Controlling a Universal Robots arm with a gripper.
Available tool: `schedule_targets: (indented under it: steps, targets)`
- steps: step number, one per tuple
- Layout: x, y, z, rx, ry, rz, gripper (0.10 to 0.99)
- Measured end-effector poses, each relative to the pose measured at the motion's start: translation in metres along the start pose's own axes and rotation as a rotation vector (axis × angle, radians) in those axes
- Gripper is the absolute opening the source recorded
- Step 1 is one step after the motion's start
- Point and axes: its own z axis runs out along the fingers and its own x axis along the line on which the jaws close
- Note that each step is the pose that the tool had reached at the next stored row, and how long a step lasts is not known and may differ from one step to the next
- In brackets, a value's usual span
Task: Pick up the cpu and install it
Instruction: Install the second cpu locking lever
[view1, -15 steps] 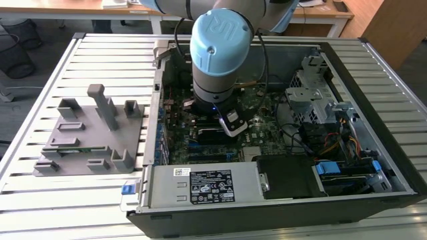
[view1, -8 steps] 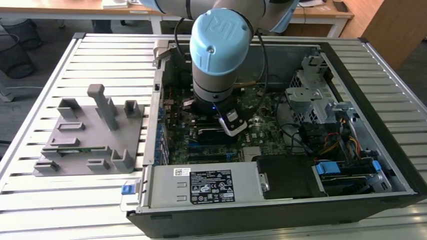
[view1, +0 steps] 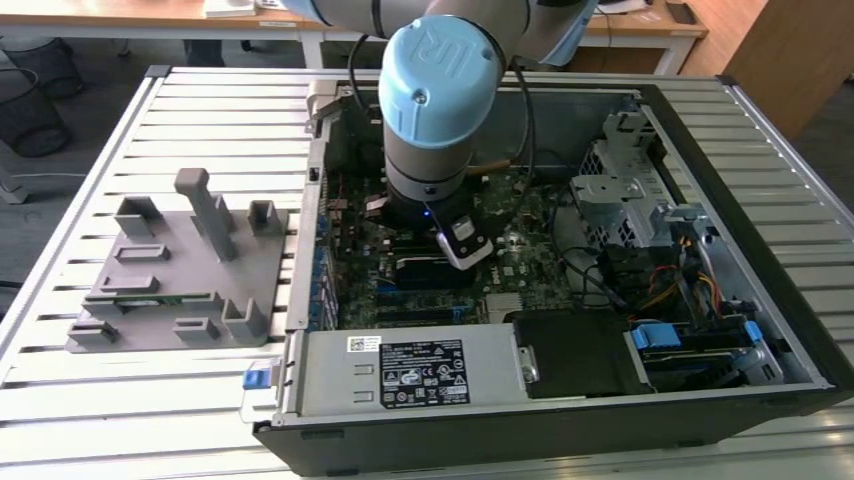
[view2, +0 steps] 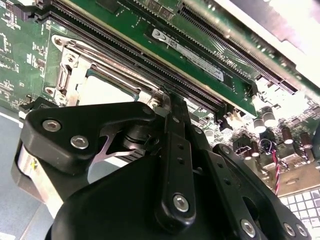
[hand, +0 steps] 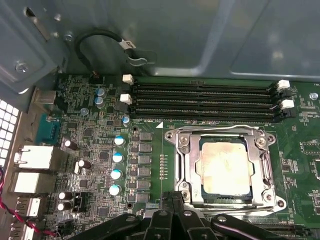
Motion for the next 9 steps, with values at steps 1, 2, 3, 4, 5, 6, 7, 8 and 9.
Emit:
schedule_targets:
  steps: [1,2,3,4,5,6,7,8,9]
  targets:
    - [0.0000,0.0002,-0.0005,0.000,0.0001,0.000,0.106]
    - [0.0001,0.0005,-0.0011,0.000,-0.0001,0.000,0.106]
    - [0.0001,0.0009,-0.0018,-0.001,-0.0003,0.000,0.106]
    - [0.0001,0.0014,-0.0031,-0.001,-0.0003,0.000,0.106]
    - [0.0001,0.0021,-0.0051,0.000,-0.0002,0.000,0.106]
    - [0.0002,0.0030,-0.0076,0.000,-0.0001,0.000,0.106]
    - [0.0001,0.0041,-0.0106,0.000,-0.0002,0.000,0.106]
    - [0.0001,0.0055,-0.0145,0.000,-0.0002,0.000,0.106]
    - [0.0000,0.0070,-0.0184,0.000,-0.0001,0.000,0.106]
